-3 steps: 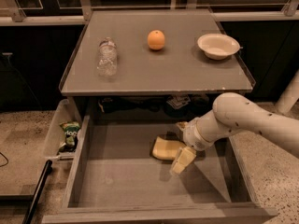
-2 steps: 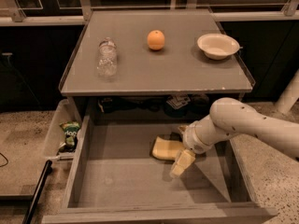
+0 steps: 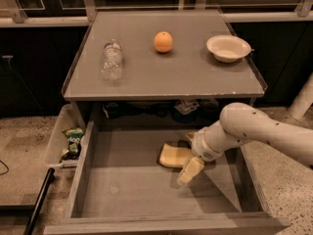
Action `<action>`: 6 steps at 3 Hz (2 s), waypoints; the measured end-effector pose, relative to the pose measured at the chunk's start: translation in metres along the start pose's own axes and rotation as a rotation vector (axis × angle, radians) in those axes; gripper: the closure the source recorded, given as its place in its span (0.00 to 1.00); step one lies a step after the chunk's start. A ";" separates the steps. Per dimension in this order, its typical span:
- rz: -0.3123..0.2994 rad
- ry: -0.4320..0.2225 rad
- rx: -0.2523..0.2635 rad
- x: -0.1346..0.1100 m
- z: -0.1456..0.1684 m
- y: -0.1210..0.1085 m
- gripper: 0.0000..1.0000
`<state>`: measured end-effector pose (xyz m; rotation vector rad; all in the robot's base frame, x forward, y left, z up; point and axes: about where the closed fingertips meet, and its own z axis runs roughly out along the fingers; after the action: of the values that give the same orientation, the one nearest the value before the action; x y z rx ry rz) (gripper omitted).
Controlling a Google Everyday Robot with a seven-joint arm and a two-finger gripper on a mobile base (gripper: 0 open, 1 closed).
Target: Pick sponge from top drawer and place on counter
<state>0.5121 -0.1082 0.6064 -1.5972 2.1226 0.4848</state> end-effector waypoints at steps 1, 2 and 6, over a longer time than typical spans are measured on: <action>0.000 0.000 0.000 0.000 0.000 0.000 0.32; 0.000 0.000 0.000 0.000 0.000 0.000 0.55; -0.031 0.003 -0.038 -0.008 -0.007 0.011 1.00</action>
Offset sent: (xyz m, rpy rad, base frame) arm 0.0000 0.0000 0.0000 0.0000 0.0000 0.0000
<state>0.5020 -0.1023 0.6172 -1.6501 2.1001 0.5159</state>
